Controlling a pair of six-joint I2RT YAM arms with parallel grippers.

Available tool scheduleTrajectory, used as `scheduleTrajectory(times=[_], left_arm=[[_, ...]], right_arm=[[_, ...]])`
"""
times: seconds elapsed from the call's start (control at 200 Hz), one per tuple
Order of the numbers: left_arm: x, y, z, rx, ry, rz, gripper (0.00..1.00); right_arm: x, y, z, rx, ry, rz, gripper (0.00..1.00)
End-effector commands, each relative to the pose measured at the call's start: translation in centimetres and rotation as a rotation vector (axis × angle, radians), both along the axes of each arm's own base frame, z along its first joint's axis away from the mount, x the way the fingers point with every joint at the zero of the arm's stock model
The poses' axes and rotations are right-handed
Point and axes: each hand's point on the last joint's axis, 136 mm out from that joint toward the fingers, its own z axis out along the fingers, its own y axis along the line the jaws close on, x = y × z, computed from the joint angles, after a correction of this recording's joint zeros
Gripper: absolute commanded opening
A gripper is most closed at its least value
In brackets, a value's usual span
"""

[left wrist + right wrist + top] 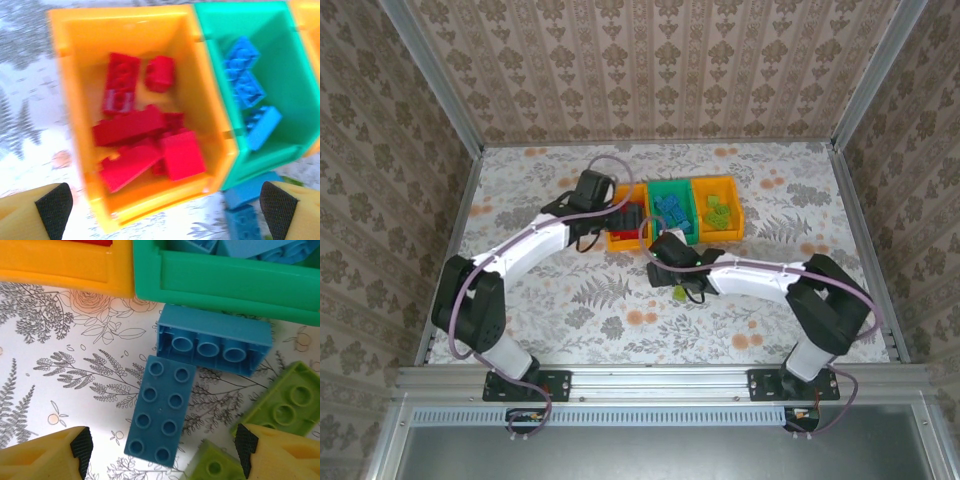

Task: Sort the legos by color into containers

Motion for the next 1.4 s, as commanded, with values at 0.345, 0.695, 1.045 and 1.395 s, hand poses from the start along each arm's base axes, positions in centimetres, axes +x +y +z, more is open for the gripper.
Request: scheduleTrajectory(times=[0.345,0.695,1.045,1.395], left_arm=[[-1.7,6.3,-2.9,-0.038,0.056,0.137,1.0],[-2.2,7.4,-4.8,-0.034,0.094,0.154,1.0],[-2.4,7.7,-5.6,-0.032,0.105,0.15,1.0],[-3.0,8.1,-6.3,-0.013,0.1,0.14,1.0]], right_arm=[[0.8,0.0,-3.4,-0.19,0.109,-0.025,0.7],[0.9,0.9,-4.1,-0.189,0.145,0.005,0.49],[2.5,1.2,0.5,0.033,0.105,0.006,0.31],[8.8,-0.6,5.1,0.324,0.079,-0.076,0.3]])
